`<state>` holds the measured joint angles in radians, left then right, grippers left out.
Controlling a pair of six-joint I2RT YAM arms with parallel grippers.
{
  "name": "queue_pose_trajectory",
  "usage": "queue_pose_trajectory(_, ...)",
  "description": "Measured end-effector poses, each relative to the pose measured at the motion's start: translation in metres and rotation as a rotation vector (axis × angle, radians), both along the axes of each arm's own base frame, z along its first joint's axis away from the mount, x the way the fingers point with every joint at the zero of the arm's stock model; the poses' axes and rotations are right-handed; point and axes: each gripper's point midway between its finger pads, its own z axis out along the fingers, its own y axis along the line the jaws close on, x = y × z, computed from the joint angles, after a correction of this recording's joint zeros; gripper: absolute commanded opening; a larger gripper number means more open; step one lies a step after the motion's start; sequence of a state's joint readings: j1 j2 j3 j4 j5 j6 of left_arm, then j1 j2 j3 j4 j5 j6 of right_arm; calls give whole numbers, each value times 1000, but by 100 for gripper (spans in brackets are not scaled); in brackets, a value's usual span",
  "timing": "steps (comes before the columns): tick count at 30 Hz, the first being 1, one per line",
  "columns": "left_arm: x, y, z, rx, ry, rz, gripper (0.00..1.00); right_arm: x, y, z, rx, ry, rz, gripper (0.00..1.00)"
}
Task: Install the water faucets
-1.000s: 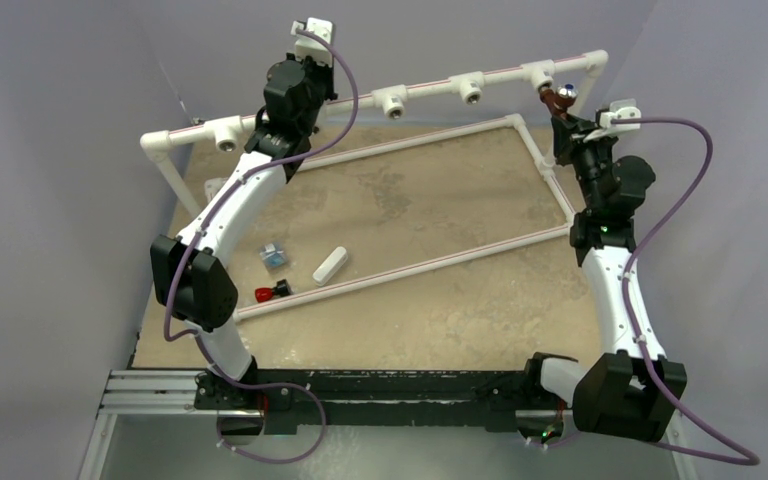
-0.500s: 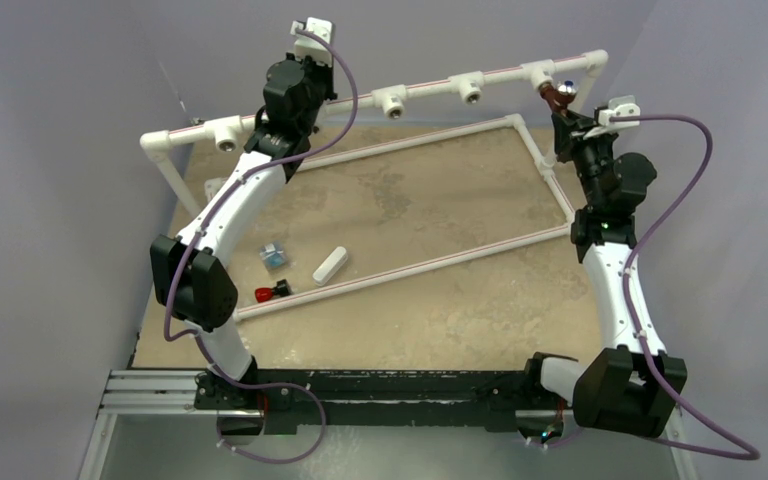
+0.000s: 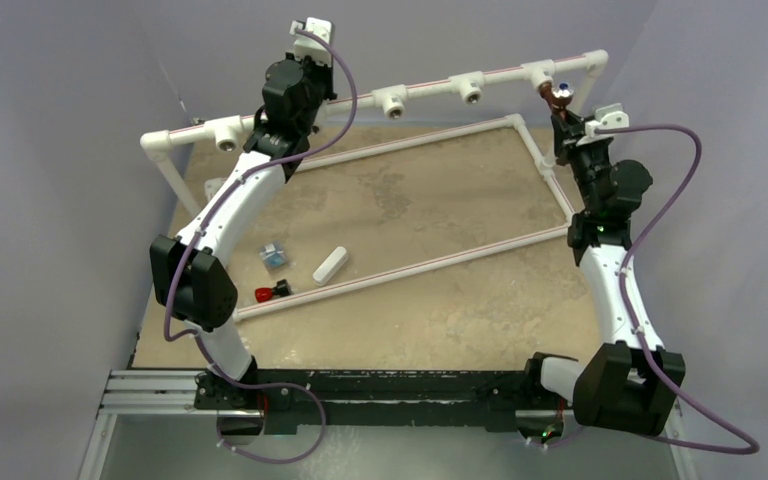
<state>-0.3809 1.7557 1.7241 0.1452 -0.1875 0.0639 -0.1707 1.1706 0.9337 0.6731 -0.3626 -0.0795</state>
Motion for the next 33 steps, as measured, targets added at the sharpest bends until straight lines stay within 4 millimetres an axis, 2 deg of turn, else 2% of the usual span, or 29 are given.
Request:
queue_pose_trajectory(5,0,0,0,0,1,-1,0,-3,1,-7,-89,-45,-3,0)
queue_pose_trajectory(10,0,0,0,0,2,-3,0,-3,-2,-30,-206,-27,-26,0)
queue_pose_trajectory(13,0,-1,-1,0,2,-5,0,-3,-2,-35,-254,-26,-35,0)
queue_pose_trajectory(18,0,-1,-1,0,2,-5,0,-8,-2,-25,-293,-58,-46,0)
queue_pose_trajectory(26,0,-1,-1,-2,2,-10,0,-30,4,5,-333,-147,-45,0)
queue_pose_trajectory(33,-1,-3,-1,-15,5,-19,0,-24,5,-4,-346,-126,-36,0)
